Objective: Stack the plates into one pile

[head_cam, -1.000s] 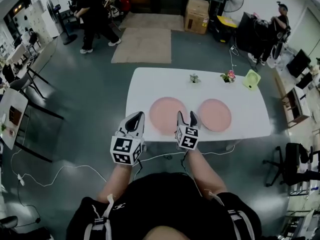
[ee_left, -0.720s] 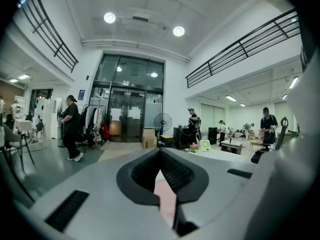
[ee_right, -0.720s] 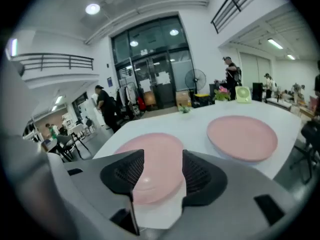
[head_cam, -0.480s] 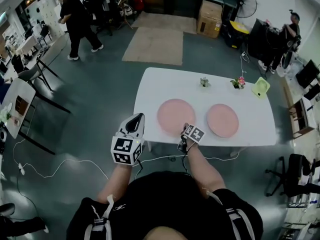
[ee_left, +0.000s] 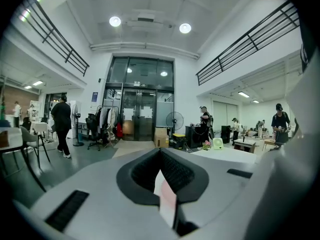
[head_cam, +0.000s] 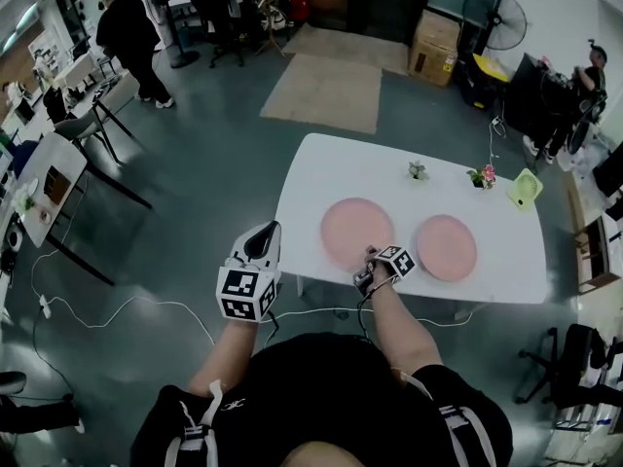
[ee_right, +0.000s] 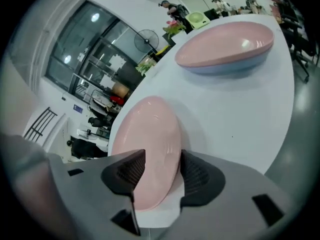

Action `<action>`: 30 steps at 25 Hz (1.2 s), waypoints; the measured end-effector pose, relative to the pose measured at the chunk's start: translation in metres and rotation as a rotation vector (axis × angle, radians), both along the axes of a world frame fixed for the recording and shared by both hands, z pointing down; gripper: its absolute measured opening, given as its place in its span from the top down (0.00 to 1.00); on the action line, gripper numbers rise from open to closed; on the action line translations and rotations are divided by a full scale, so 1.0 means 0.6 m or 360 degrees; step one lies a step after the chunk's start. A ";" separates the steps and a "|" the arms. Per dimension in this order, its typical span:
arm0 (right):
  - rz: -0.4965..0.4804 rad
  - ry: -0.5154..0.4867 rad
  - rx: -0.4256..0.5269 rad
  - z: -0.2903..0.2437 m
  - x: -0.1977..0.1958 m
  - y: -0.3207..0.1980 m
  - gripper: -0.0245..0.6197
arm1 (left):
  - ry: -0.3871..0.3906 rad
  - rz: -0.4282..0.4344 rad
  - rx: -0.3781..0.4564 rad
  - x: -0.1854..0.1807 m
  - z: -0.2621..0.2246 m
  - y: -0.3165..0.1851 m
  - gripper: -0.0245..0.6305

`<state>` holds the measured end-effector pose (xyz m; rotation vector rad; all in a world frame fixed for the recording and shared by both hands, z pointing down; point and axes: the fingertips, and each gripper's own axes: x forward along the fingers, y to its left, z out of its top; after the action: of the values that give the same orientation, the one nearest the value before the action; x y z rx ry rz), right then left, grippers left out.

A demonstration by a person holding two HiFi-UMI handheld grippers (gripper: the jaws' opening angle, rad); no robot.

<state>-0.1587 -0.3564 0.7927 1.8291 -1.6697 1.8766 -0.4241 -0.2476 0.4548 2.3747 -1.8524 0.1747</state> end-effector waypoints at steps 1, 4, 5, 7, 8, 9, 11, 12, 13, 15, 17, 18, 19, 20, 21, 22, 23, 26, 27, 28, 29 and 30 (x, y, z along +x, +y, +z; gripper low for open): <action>0.0013 -0.0007 -0.0019 0.004 0.000 0.001 0.61 | 0.0001 -0.0010 0.0000 -0.004 0.001 0.003 0.94; 0.0016 0.0055 -0.0083 0.013 0.007 0.006 0.71 | 0.0007 -0.0030 0.0000 -0.008 0.003 0.008 0.94; 0.0007 0.0087 -0.0104 0.017 0.011 0.009 0.76 | 0.0008 -0.0032 0.0001 -0.008 0.003 0.009 0.94; 0.0021 0.0102 -0.0116 0.021 0.020 0.015 0.87 | 0.0010 -0.0031 0.0003 -0.008 0.003 0.010 0.94; 0.0052 0.0075 -0.0103 0.019 0.022 0.017 0.88 | 0.0011 -0.0030 0.0004 -0.008 0.003 0.011 0.94; 0.0089 0.0033 -0.0086 0.015 0.023 0.018 0.89 | 0.0013 -0.0029 0.0005 -0.010 0.002 0.013 0.94; 0.0135 -0.0050 -0.0056 0.003 0.018 0.016 0.90 | 0.0016 -0.0030 0.0007 -0.016 0.000 0.017 0.94; 0.0130 -0.0072 -0.0039 -0.004 0.015 0.014 0.90 | 0.0018 -0.0031 0.0009 -0.018 -0.001 0.018 0.94; 0.0111 -0.0083 -0.0017 -0.012 0.013 0.010 0.90 | 0.0021 -0.0032 0.0012 -0.018 -0.001 0.018 0.94; 0.0085 -0.0119 0.0037 -0.030 0.009 0.003 0.90 | 0.0030 -0.0033 0.0016 -0.017 -0.001 0.018 0.94; 0.0095 -0.0196 0.0093 -0.056 0.003 -0.002 0.90 | 0.0034 -0.0024 0.0015 -0.016 0.000 0.017 0.94; 0.0106 -0.0234 0.0120 -0.071 -0.001 -0.003 0.90 | 0.0036 -0.0014 0.0014 -0.016 0.000 0.016 0.94; 0.0115 -0.0263 0.0145 -0.087 -0.005 -0.005 0.90 | 0.0036 -0.0003 0.0014 -0.015 0.000 0.016 0.94; 0.0121 -0.0282 0.0166 -0.102 -0.007 -0.006 0.90 | 0.0036 0.0010 0.0015 -0.014 0.000 0.016 0.94; 0.0124 -0.0291 0.0183 -0.115 -0.008 -0.008 0.90 | 0.0037 0.0023 0.0014 -0.012 0.000 0.016 0.94; 0.0126 -0.0295 0.0199 -0.128 -0.008 -0.008 0.90 | 0.0039 0.0037 0.0012 -0.008 0.000 0.015 0.94; 0.0128 -0.0298 0.0213 -0.139 -0.006 -0.008 0.90 | 0.0041 0.0051 0.0010 -0.004 0.001 0.013 0.94; 0.0151 -0.0327 0.0242 -0.168 0.004 -0.007 0.90 | 0.0047 0.0101 0.0005 0.013 0.001 0.005 0.94; 0.0166 -0.0334 0.0245 -0.174 0.010 -0.005 0.90 | 0.0050 0.0121 0.0004 0.020 0.000 0.003 0.94; 0.0186 -0.0337 0.0246 -0.180 0.017 -0.002 0.90 | 0.0054 0.0143 0.0003 0.028 0.000 0.000 0.94; 0.0211 -0.0338 0.0246 -0.185 0.027 0.001 0.90 | 0.0057 0.0167 0.0002 0.036 -0.002 -0.003 0.94; 0.0240 -0.0337 0.0245 -0.191 0.039 0.004 0.90 | 0.0059 0.0194 -0.0001 0.045 -0.003 -0.006 0.94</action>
<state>-0.1355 -0.3538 0.6783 1.9214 -1.8364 2.1249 -0.3968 -0.2513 0.4530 2.4742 -1.6921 0.1416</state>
